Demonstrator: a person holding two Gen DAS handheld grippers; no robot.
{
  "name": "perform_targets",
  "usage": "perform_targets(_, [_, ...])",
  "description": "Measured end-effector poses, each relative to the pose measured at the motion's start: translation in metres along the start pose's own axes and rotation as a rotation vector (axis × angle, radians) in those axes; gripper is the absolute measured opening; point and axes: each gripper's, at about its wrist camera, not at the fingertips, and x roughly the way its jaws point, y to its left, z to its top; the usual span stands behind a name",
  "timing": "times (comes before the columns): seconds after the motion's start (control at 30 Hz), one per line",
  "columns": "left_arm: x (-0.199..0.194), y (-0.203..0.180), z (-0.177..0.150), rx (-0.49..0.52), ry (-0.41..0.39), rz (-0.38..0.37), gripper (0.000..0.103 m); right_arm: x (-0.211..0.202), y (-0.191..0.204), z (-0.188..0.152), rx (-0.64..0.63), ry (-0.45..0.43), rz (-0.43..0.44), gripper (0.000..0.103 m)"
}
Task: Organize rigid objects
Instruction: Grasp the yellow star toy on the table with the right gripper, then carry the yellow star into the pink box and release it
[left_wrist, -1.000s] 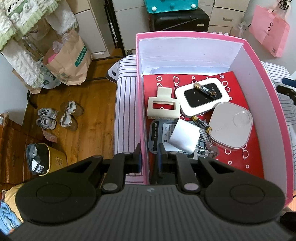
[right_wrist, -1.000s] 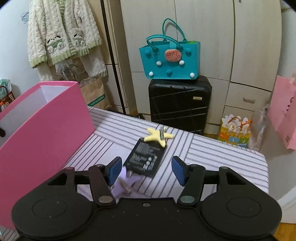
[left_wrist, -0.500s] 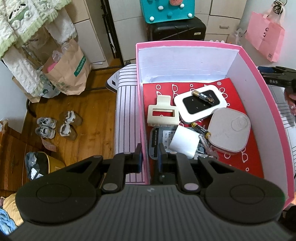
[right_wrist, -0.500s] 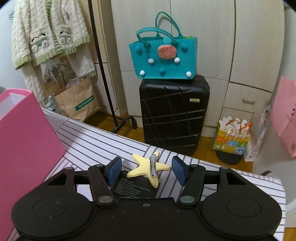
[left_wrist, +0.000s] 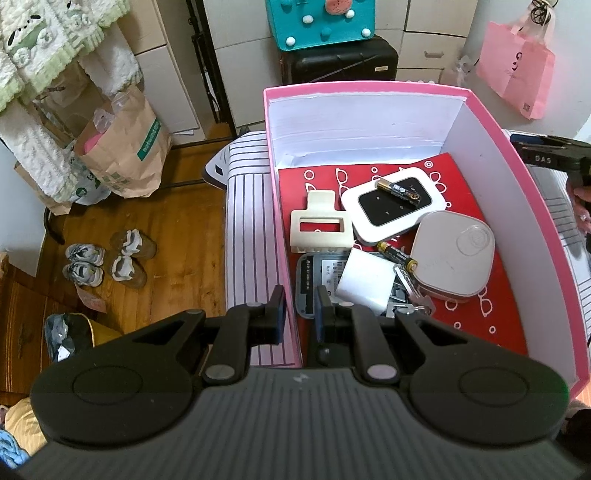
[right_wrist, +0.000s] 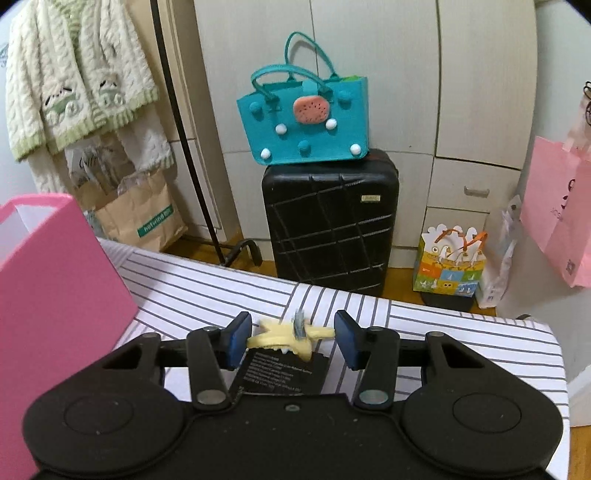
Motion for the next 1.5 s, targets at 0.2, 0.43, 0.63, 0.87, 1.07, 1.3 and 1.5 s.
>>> perform_targets(0.2, [0.000,0.001,-0.002,-0.003,0.001,-0.007,0.013,-0.030,0.013,0.002,-0.001,-0.024,0.044,0.054])
perform_targets(0.43, [0.000,-0.001,-0.003,-0.006,-0.004,-0.009,0.013,-0.071,0.042,0.010,-0.018,-0.050,0.159,0.054])
perform_targets(0.63, [-0.001,0.000,-0.004,-0.002,-0.012,-0.008,0.013,-0.112,0.085,0.023,-0.068,-0.085,0.342,0.054])
perform_targets(0.87, [-0.002,0.002,-0.003,0.001,-0.007,-0.012,0.013,-0.119,0.147,0.021,-0.184,0.012,0.534,0.054])
perform_targets(1.07, [-0.002,0.003,-0.005,0.008,-0.010,-0.021,0.013,-0.104,0.190,0.000,-0.304,0.122,0.579,0.054])
perform_targets(1.3, [-0.002,0.003,-0.006,0.005,-0.014,-0.029,0.013,-0.103,0.196,-0.011,-0.299,0.161,0.575,0.055])
perform_targets(1.5, [-0.003,0.005,-0.008,0.000,-0.021,-0.037,0.013,-0.128,0.155,0.000,-0.157,0.055,0.546,0.056])
